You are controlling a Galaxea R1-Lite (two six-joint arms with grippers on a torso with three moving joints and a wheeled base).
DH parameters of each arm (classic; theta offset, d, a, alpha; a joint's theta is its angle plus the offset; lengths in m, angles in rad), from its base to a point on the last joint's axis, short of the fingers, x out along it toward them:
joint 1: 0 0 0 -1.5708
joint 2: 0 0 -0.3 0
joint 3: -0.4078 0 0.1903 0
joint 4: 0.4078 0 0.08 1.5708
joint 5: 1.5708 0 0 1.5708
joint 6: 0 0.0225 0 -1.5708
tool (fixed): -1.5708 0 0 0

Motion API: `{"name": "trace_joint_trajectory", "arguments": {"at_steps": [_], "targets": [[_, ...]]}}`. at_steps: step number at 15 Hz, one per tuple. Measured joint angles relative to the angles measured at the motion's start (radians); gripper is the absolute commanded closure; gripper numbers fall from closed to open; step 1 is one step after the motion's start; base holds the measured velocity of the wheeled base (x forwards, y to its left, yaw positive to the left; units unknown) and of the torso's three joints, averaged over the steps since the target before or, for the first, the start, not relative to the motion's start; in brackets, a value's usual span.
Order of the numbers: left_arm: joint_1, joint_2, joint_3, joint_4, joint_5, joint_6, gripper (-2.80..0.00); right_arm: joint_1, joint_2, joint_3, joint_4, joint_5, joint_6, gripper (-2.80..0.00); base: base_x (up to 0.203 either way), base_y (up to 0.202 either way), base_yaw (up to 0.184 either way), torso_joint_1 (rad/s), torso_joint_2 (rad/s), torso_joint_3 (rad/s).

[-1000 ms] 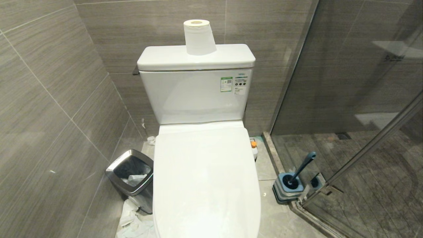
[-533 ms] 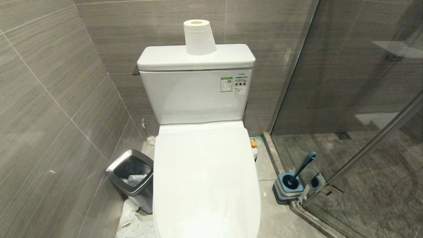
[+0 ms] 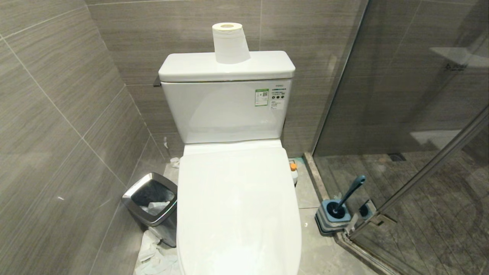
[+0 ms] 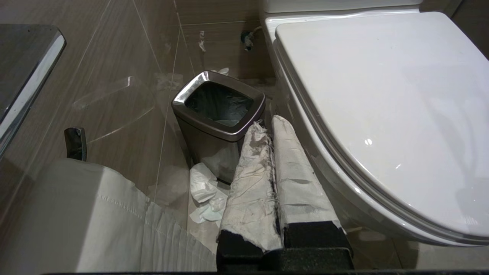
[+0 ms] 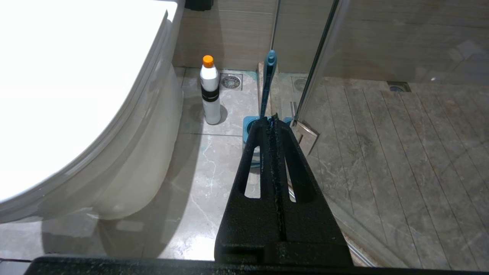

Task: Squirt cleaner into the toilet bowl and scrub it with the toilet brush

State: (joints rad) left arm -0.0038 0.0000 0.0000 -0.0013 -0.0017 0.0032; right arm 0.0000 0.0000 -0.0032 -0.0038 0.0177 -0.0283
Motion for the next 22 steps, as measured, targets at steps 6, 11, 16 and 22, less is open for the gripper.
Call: {"name": "trace_joint_trajectory", "arguments": {"at_steps": [6, 11, 16, 22], "targets": [[-0.001, 0.000, 0.000, 0.000, 0.000, 0.000, 0.00, 0.000, 0.000, 0.000, 0.000, 0.000, 0.000, 0.00, 0.000, 0.000, 0.000, 0.000, 0.00, 0.000], [-0.001, 0.000, 0.000, 0.000, 0.000, 0.000, 0.00, 0.000, 0.000, 0.000, 0.000, 0.000, 0.000, 0.00, 0.000, 0.000, 0.000, 0.000, 0.00, 0.000], [0.000, 0.000, 0.000, 0.000, 0.000, 0.000, 0.00, 0.000, 0.000, 0.000, 0.000, 0.000, 0.000, 0.00, 0.000, 0.000, 0.000, 0.000, 0.00, 0.000], [-0.001, 0.000, 0.000, 0.000, 0.000, 0.000, 0.00, 0.000, 0.000, 0.000, 0.000, 0.000, 0.000, 0.00, 0.000, 0.000, 0.000, 0.000, 0.00, 0.000]]}}
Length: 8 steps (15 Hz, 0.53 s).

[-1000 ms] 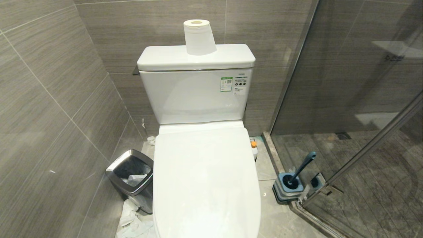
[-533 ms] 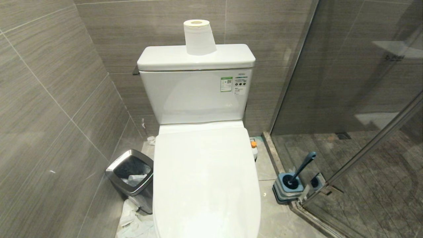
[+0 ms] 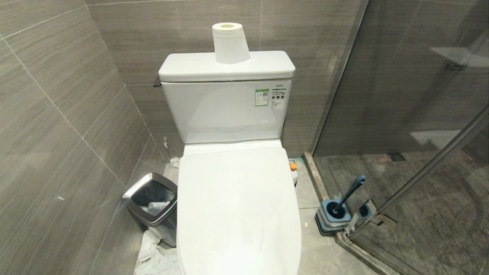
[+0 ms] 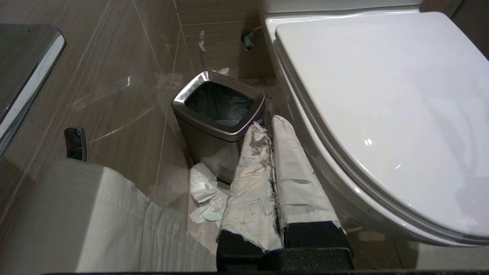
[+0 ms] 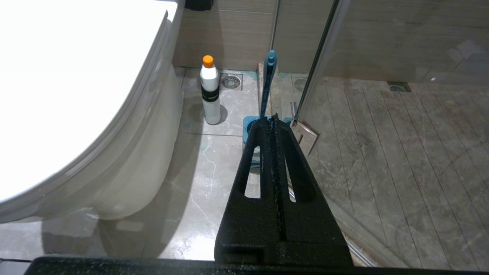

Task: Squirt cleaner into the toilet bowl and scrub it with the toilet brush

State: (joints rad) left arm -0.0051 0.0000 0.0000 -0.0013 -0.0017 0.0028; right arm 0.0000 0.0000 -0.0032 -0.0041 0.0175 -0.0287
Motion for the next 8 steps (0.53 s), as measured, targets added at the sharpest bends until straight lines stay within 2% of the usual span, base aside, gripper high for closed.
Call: {"name": "trace_joint_trajectory", "arguments": {"at_steps": [8], "targets": [[0.000, 0.000, 0.000, 0.000, 0.000, 0.000, 0.00, 0.000, 0.000, 0.000, 0.000, 0.000, 0.000, 0.00, 0.000, 0.000, 0.000, 0.000, 0.00, 0.000]]}}
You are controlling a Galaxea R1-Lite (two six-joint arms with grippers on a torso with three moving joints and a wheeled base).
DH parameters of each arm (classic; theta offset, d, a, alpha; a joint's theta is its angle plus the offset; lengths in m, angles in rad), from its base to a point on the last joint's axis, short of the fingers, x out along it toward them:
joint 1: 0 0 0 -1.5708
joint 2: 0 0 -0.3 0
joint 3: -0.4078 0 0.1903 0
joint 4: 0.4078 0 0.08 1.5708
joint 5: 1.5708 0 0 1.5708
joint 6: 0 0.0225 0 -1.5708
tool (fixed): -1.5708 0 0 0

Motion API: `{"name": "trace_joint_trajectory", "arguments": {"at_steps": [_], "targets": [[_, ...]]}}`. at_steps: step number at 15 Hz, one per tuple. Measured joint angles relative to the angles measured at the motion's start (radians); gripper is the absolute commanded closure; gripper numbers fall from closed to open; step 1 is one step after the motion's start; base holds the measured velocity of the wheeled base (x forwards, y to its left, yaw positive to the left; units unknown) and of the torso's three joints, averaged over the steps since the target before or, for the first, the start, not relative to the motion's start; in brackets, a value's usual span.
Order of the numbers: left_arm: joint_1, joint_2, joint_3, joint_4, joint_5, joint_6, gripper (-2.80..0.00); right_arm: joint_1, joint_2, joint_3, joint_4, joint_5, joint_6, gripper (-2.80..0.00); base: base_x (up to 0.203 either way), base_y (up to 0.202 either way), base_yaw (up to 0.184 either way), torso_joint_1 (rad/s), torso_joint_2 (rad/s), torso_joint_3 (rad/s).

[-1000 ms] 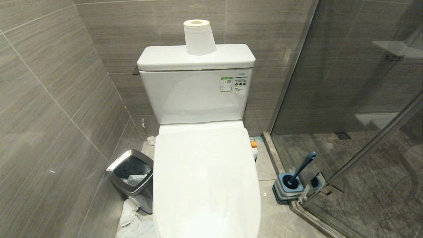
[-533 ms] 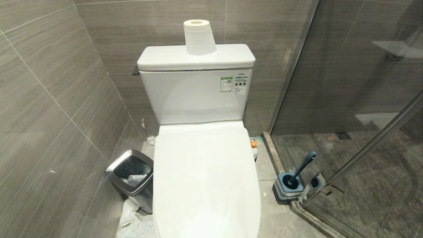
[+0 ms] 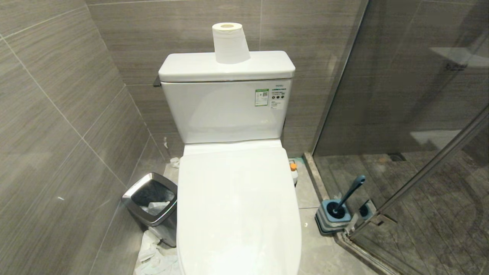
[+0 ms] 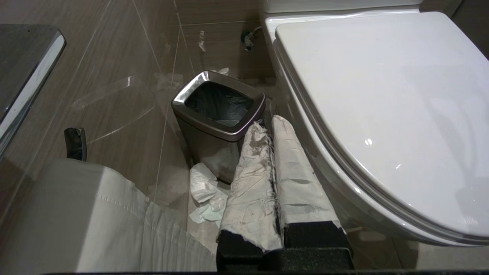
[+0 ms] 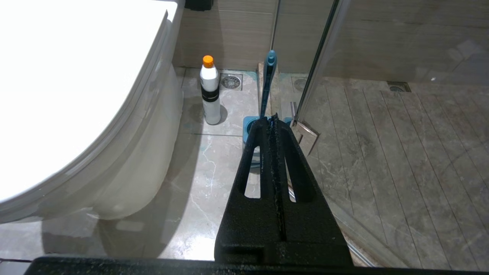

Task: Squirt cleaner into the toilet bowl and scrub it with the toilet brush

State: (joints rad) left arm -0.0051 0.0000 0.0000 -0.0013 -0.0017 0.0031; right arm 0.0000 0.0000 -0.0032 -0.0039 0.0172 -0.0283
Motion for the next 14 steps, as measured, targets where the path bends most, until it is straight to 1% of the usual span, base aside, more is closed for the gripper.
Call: {"name": "trace_joint_trajectory", "arguments": {"at_steps": [14], "targets": [[0.000, 0.000, 0.000, 0.000, 0.000, 0.000, 0.00, 0.000, 0.000, 0.000, -0.001, -0.007, 0.013, 0.00, 0.000, 0.000, 0.000, 0.000, 0.00, 0.000]]}}
